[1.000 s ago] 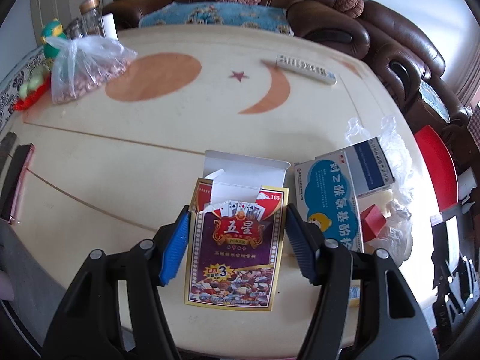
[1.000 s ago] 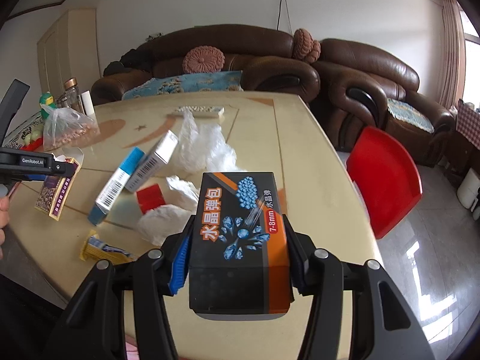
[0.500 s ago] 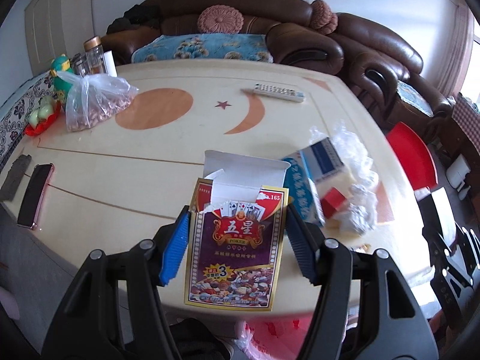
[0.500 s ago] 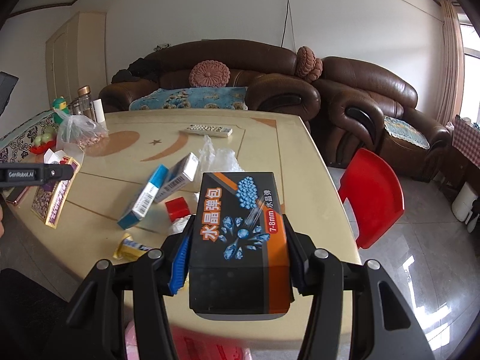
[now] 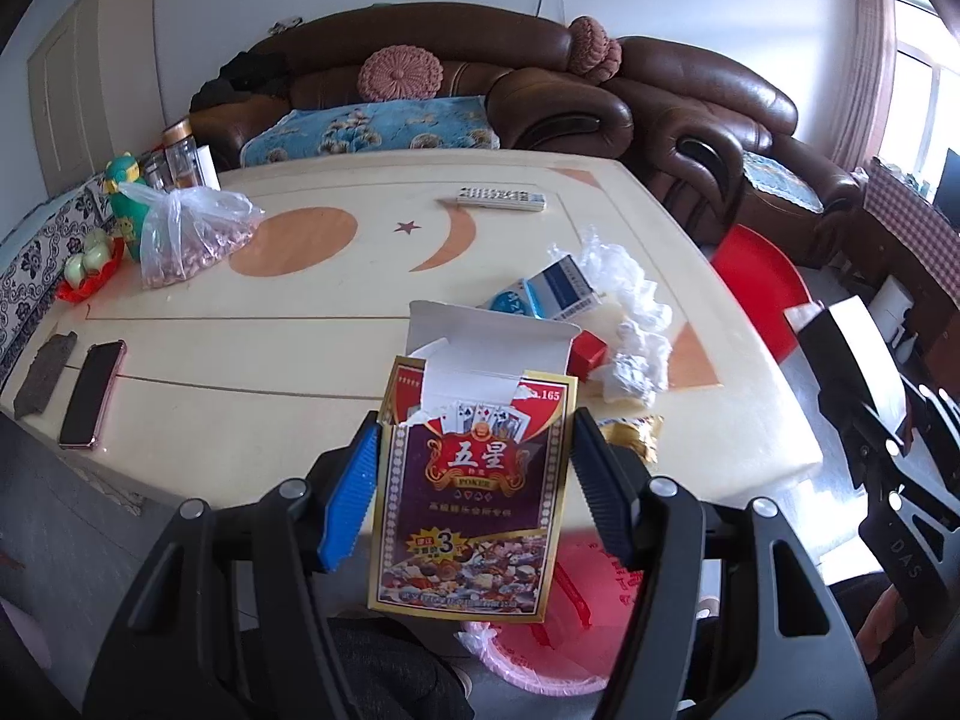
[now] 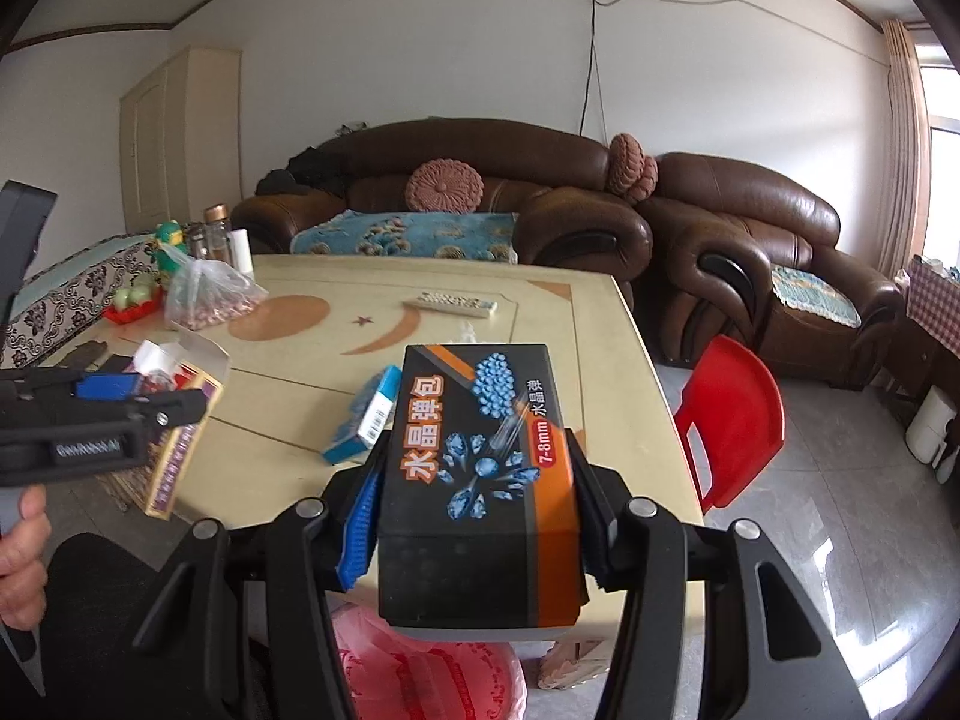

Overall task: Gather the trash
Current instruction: 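Lift both held boxes and carry them down over the pink trash bin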

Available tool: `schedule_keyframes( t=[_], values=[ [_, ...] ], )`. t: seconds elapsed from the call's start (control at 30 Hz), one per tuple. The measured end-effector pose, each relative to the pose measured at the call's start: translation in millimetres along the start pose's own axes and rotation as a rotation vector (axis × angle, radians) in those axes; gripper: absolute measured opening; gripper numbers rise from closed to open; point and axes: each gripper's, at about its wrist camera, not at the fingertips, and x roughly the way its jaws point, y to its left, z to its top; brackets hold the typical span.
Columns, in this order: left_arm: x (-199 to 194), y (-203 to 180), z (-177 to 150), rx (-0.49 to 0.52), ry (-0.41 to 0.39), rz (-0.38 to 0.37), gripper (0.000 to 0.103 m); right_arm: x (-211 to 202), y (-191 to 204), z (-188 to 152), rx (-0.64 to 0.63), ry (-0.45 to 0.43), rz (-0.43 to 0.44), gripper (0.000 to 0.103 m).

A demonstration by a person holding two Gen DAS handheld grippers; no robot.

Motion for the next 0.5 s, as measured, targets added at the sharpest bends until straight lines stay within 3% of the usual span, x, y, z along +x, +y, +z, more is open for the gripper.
schedule_keyframes(
  t=[0.5],
  values=[
    [-42.5,-19.7,-34.4,0.075,-0.027,-0.039,0.062,-61.9,18.2,-17.4,-0.032,-0.024,0.031,0.052]
  ],
)
